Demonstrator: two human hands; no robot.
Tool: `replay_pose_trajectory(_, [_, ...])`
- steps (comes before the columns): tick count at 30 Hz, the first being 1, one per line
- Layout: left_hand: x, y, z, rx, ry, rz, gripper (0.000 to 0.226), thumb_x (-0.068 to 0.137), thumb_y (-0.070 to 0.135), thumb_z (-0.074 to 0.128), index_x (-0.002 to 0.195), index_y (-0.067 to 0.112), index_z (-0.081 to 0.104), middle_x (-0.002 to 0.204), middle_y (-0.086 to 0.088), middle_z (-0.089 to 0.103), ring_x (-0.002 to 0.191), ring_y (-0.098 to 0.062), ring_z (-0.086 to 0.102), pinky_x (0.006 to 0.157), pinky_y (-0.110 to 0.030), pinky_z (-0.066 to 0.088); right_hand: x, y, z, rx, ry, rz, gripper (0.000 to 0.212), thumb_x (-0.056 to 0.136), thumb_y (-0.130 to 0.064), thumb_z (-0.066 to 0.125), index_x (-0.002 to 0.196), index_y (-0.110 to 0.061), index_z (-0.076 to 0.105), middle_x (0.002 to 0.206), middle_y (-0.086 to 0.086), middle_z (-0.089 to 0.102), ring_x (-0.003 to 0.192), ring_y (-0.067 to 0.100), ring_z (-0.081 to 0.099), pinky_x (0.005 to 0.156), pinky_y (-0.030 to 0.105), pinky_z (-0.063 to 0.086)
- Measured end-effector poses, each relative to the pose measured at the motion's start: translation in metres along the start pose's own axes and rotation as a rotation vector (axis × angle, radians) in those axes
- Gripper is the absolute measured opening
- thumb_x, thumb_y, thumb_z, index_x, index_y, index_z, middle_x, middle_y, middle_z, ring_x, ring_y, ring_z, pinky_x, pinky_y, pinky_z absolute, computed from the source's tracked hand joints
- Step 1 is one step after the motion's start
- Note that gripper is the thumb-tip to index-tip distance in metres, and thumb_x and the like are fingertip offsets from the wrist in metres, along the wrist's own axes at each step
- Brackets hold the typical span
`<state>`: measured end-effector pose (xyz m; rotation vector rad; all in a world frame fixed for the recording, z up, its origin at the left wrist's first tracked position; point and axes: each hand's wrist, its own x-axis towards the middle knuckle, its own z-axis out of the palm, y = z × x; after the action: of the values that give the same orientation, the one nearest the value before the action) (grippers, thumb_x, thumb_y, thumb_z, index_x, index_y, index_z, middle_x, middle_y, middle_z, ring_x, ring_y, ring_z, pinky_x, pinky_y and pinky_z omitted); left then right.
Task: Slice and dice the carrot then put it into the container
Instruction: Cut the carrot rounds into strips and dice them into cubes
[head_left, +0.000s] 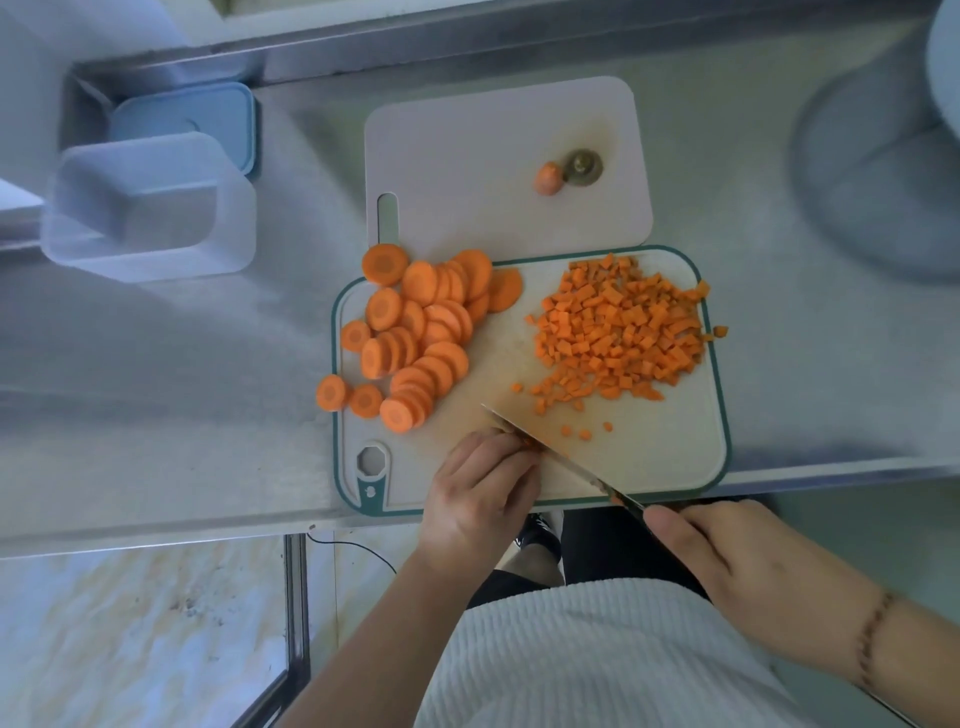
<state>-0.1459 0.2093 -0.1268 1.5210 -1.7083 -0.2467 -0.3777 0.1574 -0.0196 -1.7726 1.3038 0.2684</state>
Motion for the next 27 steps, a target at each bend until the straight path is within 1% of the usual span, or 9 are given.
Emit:
replay_pose_trajectory(3, [0.0,-0.001,0.001,-0.008,-0.003,0.005,0.008,0.089,0.0,0.072,0.083,-0.001,0.076,0.092,-0.01,0.073,0.094,-0.021,0.063,0.089,-0.03,0.054,0.013,-0.005,0.009,-0.007,-0.015,-0.016,0.08,0.08,-0.083,0.005,0.058,-0.015,0.039,0.05,0.0,0.038,0.047,0.014,0.037,0.055,0.038,0.043])
replay_pose_trajectory(5, [0.0,-0.001,0.0,-0.019,-0.011,0.022,0.007,0.088,0.0,0.072,0.083,-0.002,0.076,0.093,-0.011,0.073,0.093,-0.022,0.064,0.087,-0.033,0.055,0.022,-0.012,0.01,-0.02,-0.019,-0.026,0.077,0.083,-0.079,0.006,0.057,-0.015,0.04,0.048,0.0,0.039,0.045,0.011,0.037,0.053,0.039,0.043])
replay_pose_trajectory(8, [0.0,-0.002,-0.003,-0.039,-0.017,0.019,0.002,0.087,-0.003,0.074,0.086,-0.002,0.076,0.093,-0.011,0.071,0.091,-0.023,0.065,0.084,-0.033,0.056,0.03,-0.014,0.003,-0.006,-0.018,-0.037,0.072,0.083,-0.075,0.016,0.056,-0.013,0.042,0.047,0.0,0.041,0.043,0.009,0.037,0.049,0.03,0.038])
replay_pose_trajectory(11, [0.001,0.002,-0.003,-0.086,0.023,-0.075,0.007,0.085,-0.008,0.074,0.083,-0.001,0.076,0.088,-0.009,0.07,0.084,-0.022,0.064,0.076,-0.032,0.055,0.025,-0.007,-0.011,0.052,0.035,-0.03,0.064,0.085,-0.07,0.024,0.054,-0.016,0.037,0.041,-0.005,0.037,0.04,0.008,0.037,0.046,0.022,0.034])
replay_pose_trajectory(15, [0.002,0.006,-0.006,-0.119,0.061,-0.129,0.013,0.091,-0.003,0.066,0.083,0.002,0.075,0.09,-0.004,0.07,0.084,-0.018,0.065,0.073,-0.031,0.055,0.014,0.0,-0.02,0.078,0.069,-0.047,0.065,0.086,-0.074,0.021,0.052,-0.02,0.034,0.04,-0.007,0.038,0.04,0.008,0.038,0.045,0.017,0.033])
replay_pose_trajectory(17, [0.003,0.01,-0.012,-0.134,0.09,-0.218,0.014,0.089,-0.005,0.062,0.084,0.003,0.072,0.095,0.003,0.067,0.087,-0.01,0.064,0.073,-0.025,0.054,0.01,0.001,-0.018,0.065,0.029,-0.044,0.063,0.087,-0.071,0.022,0.052,-0.02,0.034,0.041,-0.008,0.036,0.04,0.008,0.036,0.045,0.018,0.032])
replay_pose_trajectory(19, [0.005,0.014,-0.019,-0.133,0.139,-0.345,0.014,0.084,-0.01,0.058,0.083,-0.001,0.068,0.095,0.002,0.063,0.087,-0.003,0.059,0.068,-0.02,0.05,0.009,0.0,-0.016,0.045,-0.032,-0.038,0.06,0.083,-0.07,0.026,0.054,-0.017,0.035,0.044,-0.006,0.033,0.043,0.007,0.033,0.046,0.02,0.03])
replay_pose_trajectory(23, [0.007,0.015,-0.029,-0.101,0.28,-0.56,0.016,0.078,-0.011,0.051,0.083,0.002,0.058,0.09,-0.001,0.056,0.089,0.002,0.053,0.077,-0.01,0.04,0.014,-0.003,-0.015,0.014,-0.143,-0.043,0.059,0.082,-0.071,0.025,0.056,-0.018,0.033,0.047,-0.006,0.03,0.045,0.007,0.031,0.048,0.022,0.028])
replay_pose_trajectory(27, [0.011,0.016,-0.031,-0.067,0.265,-0.624,0.017,0.076,-0.01,0.052,0.081,0.003,0.06,0.087,-0.002,0.057,0.087,0.008,0.05,0.077,-0.005,0.037,0.028,-0.001,-0.018,-0.008,-0.179,-0.07,0.064,0.079,-0.076,0.024,0.055,-0.017,0.034,0.047,-0.006,0.033,0.044,0.007,0.033,0.051,0.024,0.031])
